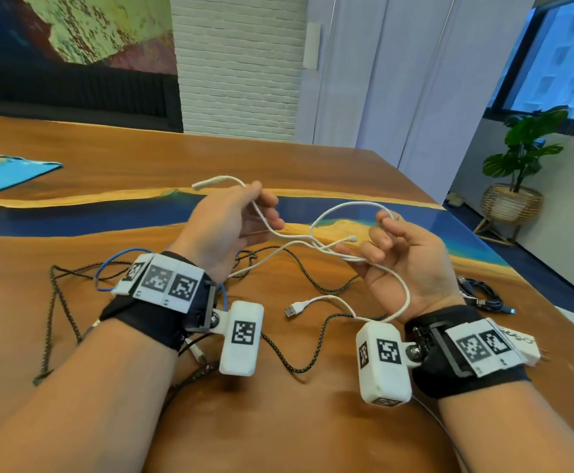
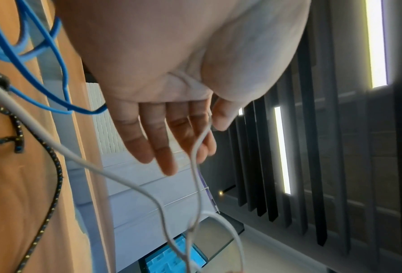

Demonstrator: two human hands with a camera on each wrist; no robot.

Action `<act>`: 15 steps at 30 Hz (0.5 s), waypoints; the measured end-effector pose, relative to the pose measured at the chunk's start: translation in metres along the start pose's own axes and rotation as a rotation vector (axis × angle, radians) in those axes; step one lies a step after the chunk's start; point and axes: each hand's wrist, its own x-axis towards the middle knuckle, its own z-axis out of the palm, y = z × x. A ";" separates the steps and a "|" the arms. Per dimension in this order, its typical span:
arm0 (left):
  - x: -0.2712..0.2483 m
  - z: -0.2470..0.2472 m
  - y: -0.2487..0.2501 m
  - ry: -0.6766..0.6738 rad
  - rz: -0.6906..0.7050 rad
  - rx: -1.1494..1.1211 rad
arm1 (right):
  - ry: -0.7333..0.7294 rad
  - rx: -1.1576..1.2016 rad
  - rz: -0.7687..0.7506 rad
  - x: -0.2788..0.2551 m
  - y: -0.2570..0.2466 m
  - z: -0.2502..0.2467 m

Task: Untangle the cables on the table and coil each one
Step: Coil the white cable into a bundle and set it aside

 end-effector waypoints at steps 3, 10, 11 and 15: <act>-0.003 0.007 -0.003 -0.113 -0.052 0.131 | 0.009 0.040 -0.026 0.002 0.001 0.002; -0.008 0.010 -0.008 -0.380 -0.070 0.362 | 0.069 -0.068 -0.020 0.003 0.000 0.004; -0.007 0.007 -0.008 -0.353 -0.041 0.374 | 0.086 -0.091 -0.030 0.003 -0.002 0.004; 0.006 -0.010 -0.006 -0.047 0.066 0.282 | 0.163 -0.101 -0.094 0.005 -0.010 -0.003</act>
